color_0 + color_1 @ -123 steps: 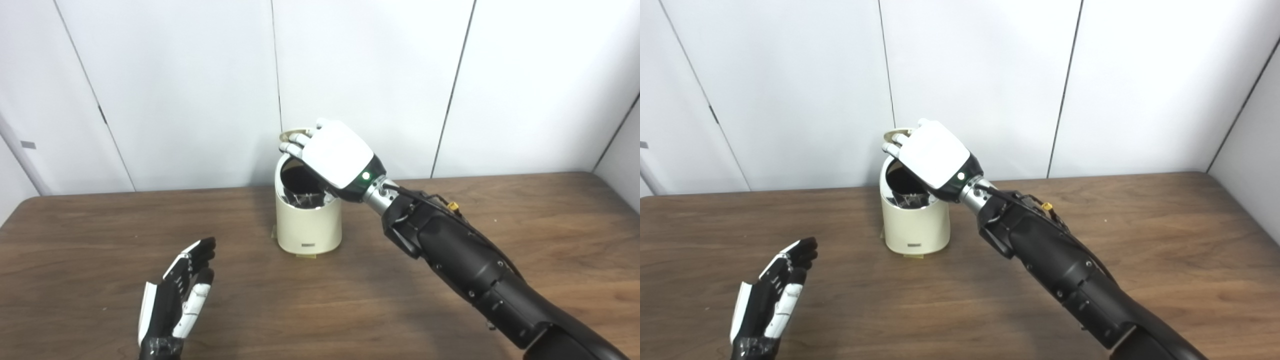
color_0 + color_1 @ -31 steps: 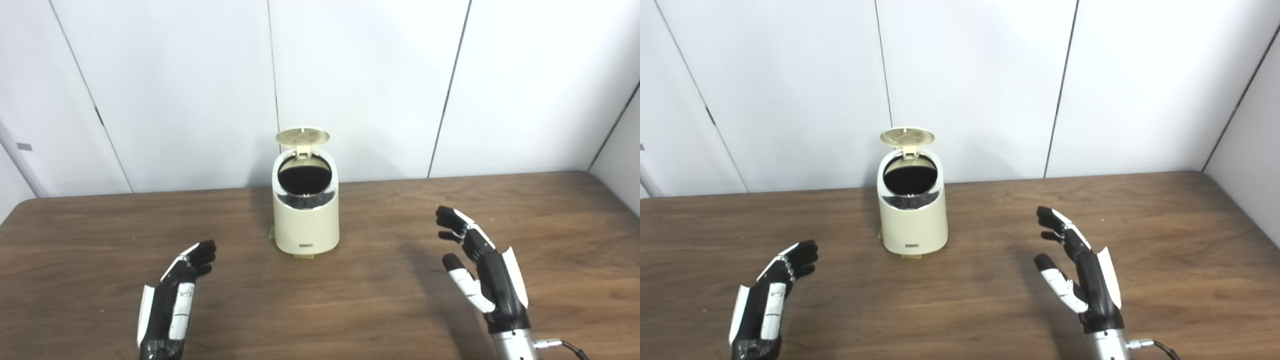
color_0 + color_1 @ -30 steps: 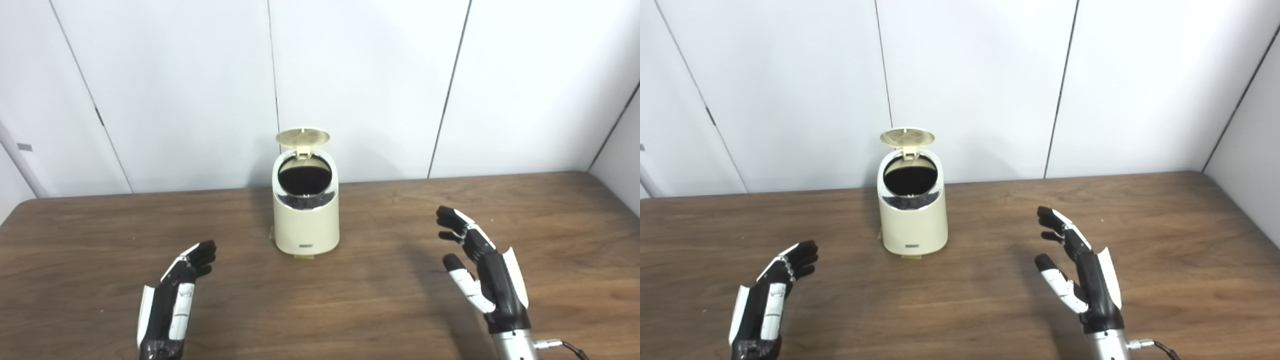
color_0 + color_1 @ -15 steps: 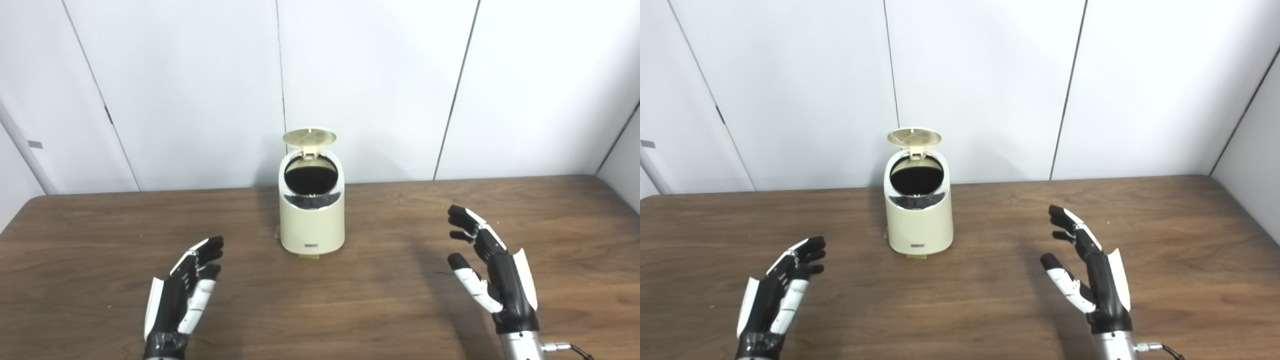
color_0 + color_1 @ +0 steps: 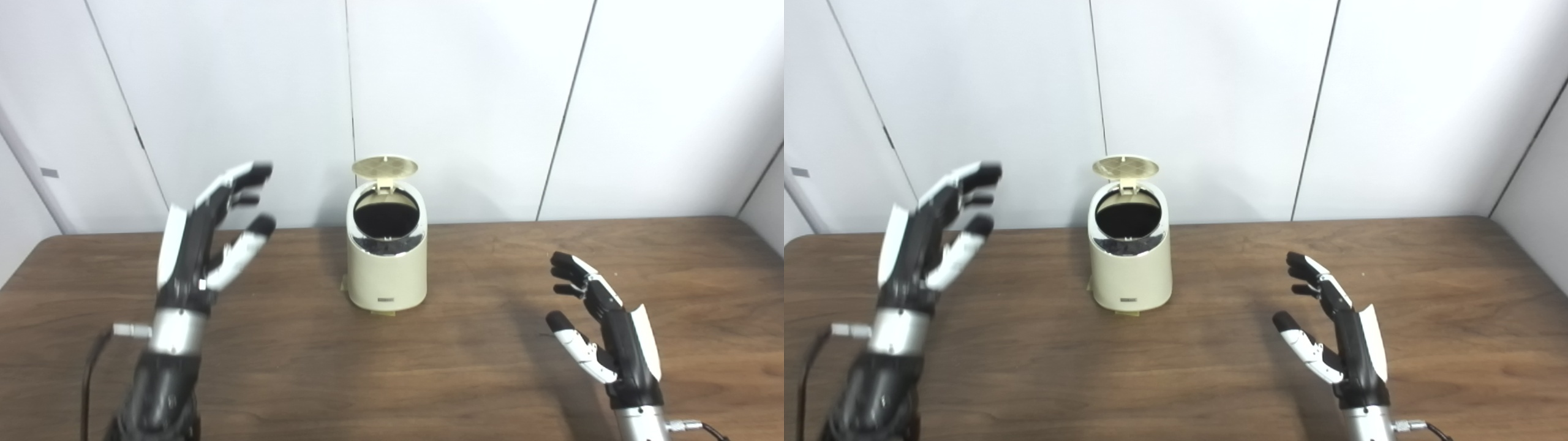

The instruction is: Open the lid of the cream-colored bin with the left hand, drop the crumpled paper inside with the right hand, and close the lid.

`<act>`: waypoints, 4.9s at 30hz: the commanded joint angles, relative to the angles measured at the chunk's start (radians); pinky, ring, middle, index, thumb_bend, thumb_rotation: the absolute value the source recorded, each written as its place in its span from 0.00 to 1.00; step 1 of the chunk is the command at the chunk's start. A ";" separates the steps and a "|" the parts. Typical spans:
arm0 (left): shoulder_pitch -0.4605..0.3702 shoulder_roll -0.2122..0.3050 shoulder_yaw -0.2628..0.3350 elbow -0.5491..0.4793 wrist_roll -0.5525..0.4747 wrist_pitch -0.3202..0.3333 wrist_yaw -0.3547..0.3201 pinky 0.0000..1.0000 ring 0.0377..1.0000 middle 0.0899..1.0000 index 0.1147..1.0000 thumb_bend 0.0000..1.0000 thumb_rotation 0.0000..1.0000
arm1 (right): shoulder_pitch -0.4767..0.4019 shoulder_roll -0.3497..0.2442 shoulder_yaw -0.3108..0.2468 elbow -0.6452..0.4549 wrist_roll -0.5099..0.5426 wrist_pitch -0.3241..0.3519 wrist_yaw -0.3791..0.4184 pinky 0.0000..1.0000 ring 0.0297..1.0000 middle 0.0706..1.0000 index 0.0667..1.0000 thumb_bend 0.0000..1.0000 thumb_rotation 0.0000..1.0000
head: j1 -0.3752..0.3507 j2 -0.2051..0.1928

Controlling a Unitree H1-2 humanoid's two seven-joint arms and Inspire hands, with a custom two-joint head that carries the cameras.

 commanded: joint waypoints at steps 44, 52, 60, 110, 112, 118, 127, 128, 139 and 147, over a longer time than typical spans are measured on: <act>-0.421 0.121 -0.366 0.074 0.389 0.358 -0.375 1.00 0.97 0.92 0.90 1.00 0.90 | -0.011 0.019 0.010 0.070 -0.050 -0.051 -0.049 0.66 0.76 0.78 0.77 0.52 0.68 | -0.005 -0.040; -0.423 0.128 -0.360 0.058 0.432 0.351 -0.377 1.00 0.96 0.92 0.90 1.00 0.92 | -0.012 0.021 0.010 0.078 -0.042 -0.048 -0.047 0.68 0.77 0.79 0.78 0.52 0.66 | -0.002 -0.041; -0.410 0.105 -0.311 0.043 0.420 0.301 -0.310 1.00 0.89 0.86 0.86 1.00 0.86 | -0.013 0.021 0.012 0.084 -0.060 -0.040 -0.052 0.69 0.78 0.80 0.78 0.51 0.66 | 0.000 -0.046; -0.483 0.095 -0.356 0.227 0.545 0.273 -0.348 1.00 1.00 0.93 0.91 1.00 0.85 | -0.015 0.016 0.022 0.093 -0.091 -0.031 -0.060 0.68 0.78 0.81 0.80 0.55 0.67 | -0.009 -0.045; -0.484 0.096 -0.358 0.228 0.549 0.275 -0.351 1.00 1.00 0.93 0.91 1.00 0.85 | -0.015 0.017 0.022 0.092 -0.091 -0.031 -0.060 0.68 0.78 0.80 0.80 0.55 0.66 | -0.009 -0.044; -0.477 0.093 -0.357 0.229 0.546 0.277 -0.358 1.00 0.99 0.91 0.90 1.00 0.85 | -0.014 0.019 0.024 0.090 -0.085 -0.029 -0.058 0.68 0.79 0.81 0.80 0.56 0.67 | -0.010 -0.043; -0.468 0.095 -0.355 0.220 0.541 0.287 -0.374 1.00 0.99 0.91 0.90 1.00 0.86 | -0.015 0.017 0.025 0.092 -0.084 -0.033 -0.056 0.69 0.79 0.80 0.80 0.55 0.67 | -0.010 -0.042; -0.467 0.095 -0.355 0.218 0.542 0.290 -0.377 1.00 0.99 0.91 0.90 1.00 0.86 | -0.015 0.017 0.025 0.092 -0.081 -0.031 -0.055 0.69 0.79 0.80 0.80 0.55 0.67 | -0.010 -0.041; -0.457 0.104 -0.355 0.216 0.530 0.278 -0.380 1.00 0.99 0.90 0.89 1.00 0.85 | -0.016 0.017 0.027 0.090 -0.105 -0.027 -0.064 0.67 0.78 0.80 0.80 0.55 0.68 | -0.012 -0.037; -0.450 0.110 -0.361 0.216 0.526 0.292 -0.399 1.00 0.98 0.89 0.88 1.00 0.85 | -0.009 0.019 0.028 0.071 -0.106 -0.007 -0.058 0.69 0.78 0.80 0.80 0.56 0.70 | -0.011 -0.030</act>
